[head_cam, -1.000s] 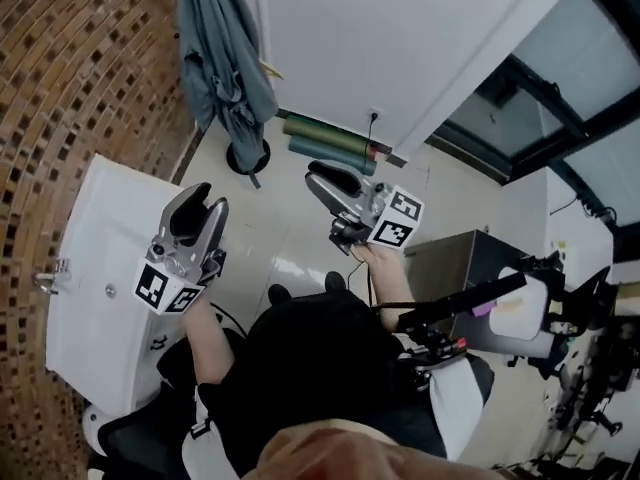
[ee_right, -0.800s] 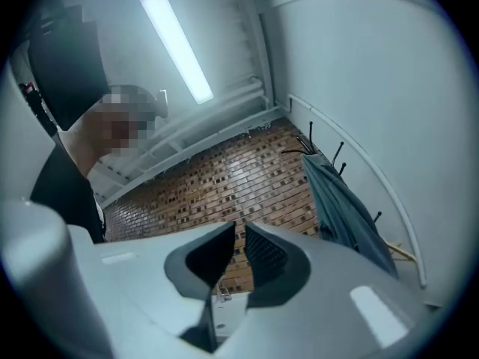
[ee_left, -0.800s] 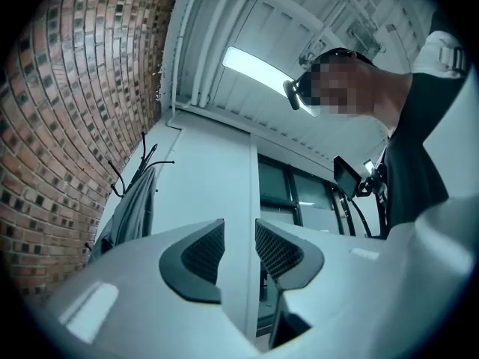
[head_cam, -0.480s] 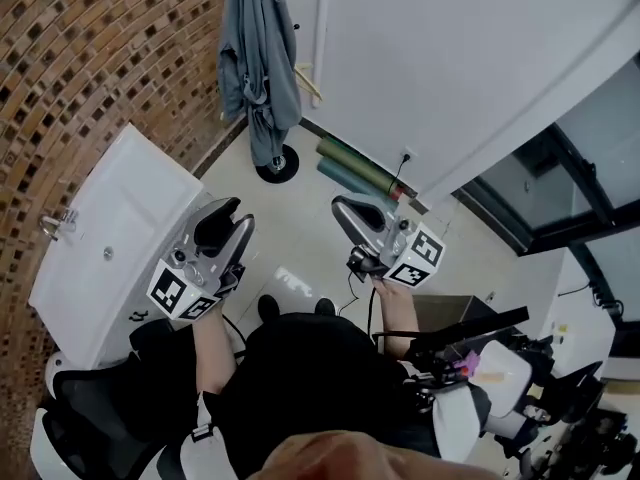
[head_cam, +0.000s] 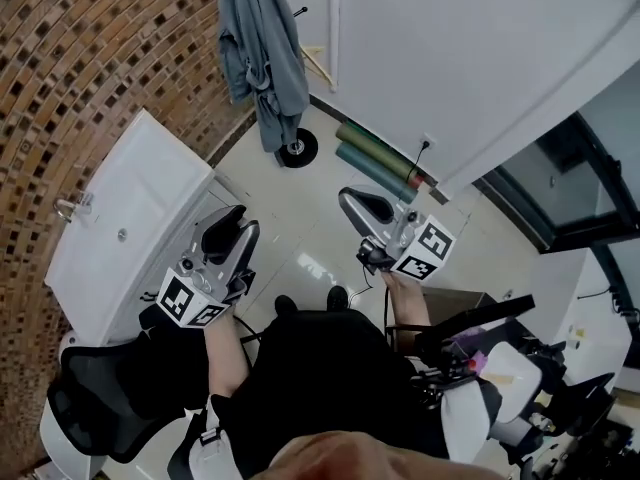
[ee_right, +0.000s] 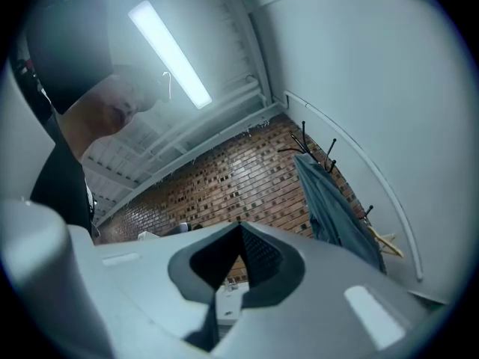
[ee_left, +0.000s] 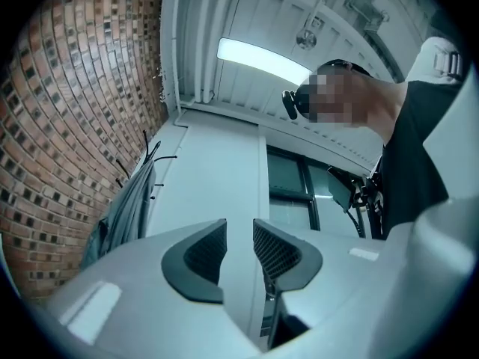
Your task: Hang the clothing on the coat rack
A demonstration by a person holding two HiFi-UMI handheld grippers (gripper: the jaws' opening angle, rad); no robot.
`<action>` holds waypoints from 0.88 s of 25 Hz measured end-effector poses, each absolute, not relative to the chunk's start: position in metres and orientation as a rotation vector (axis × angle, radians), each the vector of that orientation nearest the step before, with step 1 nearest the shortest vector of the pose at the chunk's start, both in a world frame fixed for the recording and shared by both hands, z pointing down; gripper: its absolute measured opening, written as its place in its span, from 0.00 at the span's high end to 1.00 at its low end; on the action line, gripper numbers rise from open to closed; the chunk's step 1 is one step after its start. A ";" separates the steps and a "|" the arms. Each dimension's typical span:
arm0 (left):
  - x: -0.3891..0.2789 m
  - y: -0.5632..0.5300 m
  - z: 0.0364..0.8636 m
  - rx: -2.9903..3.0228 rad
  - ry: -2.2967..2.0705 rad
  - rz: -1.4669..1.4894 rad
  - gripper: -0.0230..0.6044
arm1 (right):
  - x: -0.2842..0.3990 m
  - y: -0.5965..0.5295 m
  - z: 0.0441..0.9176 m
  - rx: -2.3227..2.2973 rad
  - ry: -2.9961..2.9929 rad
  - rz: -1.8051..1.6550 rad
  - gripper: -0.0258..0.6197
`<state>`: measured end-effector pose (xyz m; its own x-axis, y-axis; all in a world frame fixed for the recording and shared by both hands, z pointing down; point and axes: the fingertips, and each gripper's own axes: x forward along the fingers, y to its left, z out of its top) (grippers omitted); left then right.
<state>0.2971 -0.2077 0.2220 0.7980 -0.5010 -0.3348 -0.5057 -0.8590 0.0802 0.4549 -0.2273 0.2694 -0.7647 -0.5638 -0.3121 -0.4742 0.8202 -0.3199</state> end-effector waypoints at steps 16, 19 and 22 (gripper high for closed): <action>0.246 -0.197 0.180 -2.886 0.696 0.710 0.81 | 0.406 -0.201 0.228 -0.887 2.659 -0.128 0.96; 0.246 -0.195 0.183 -2.903 0.680 0.739 0.82 | 0.408 -0.193 0.227 -0.925 2.662 -0.122 0.96; 0.240 -0.189 0.186 -2.918 0.673 0.736 0.82 | 0.403 -0.189 0.230 -0.953 2.664 -0.131 0.96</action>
<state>0.2400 -0.1893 0.1856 0.7909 -0.3990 -0.4639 -0.4268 -0.9030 0.0491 0.4031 -0.1893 0.2296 -0.7317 -0.6320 -0.2554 -0.6038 0.7748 -0.1874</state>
